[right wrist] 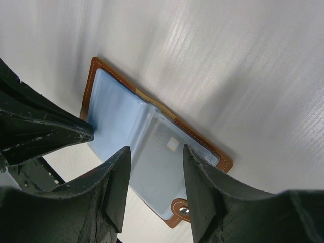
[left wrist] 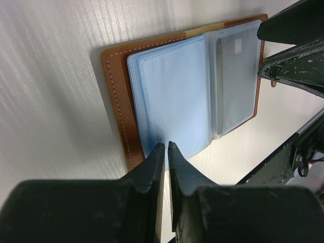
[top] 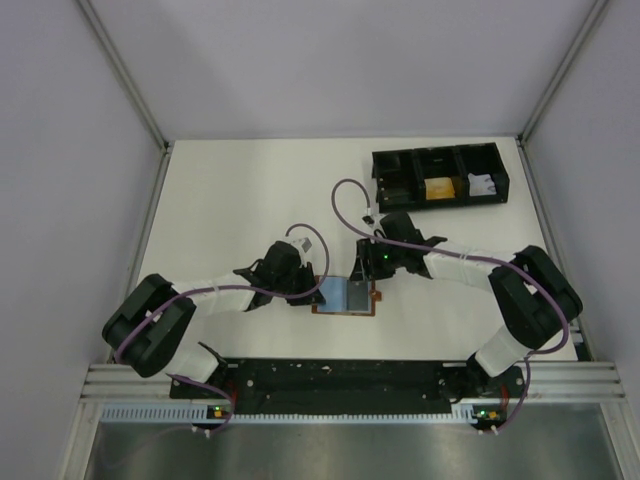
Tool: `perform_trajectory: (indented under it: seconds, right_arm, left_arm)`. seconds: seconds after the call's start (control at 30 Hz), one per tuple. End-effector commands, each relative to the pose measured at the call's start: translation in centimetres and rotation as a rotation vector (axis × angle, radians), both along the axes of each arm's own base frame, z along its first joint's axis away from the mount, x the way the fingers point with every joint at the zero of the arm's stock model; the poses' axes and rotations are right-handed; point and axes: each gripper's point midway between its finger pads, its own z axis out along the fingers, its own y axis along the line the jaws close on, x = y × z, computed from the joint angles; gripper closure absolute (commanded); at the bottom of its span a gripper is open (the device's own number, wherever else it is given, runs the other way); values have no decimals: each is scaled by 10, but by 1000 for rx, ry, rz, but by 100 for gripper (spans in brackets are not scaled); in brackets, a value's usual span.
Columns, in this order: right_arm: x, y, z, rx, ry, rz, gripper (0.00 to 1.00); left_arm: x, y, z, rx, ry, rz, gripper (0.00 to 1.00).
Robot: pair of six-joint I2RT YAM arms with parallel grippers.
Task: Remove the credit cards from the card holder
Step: Remove the credit card from the card holder.
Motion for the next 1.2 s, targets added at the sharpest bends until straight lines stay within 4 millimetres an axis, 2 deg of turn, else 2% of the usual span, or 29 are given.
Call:
perform_trajectory:
  seconds: [0.0,0.17,0.43,0.67,1.17]
  right_arm:
    - [20,4,19,4,-94,0,54]
    - [29,0,24,-35,-139,-6,51]
    - [35,-7,13,-81,-143,-20,49]
    - [29,-6,2,-84,-105,-3,49]
    - [20,-9,-4,-96,-76,19,50]
  left_arm:
    - [-4,4,-9,25,5,-9,89]
    - [-5,5,-10,28,9,-9,89]
    - [-5,5,-10,28,11,-10,89]
    - [-5,4,-10,28,10,-13,89]
    - [-6,4,-10,23,13,-13,89]
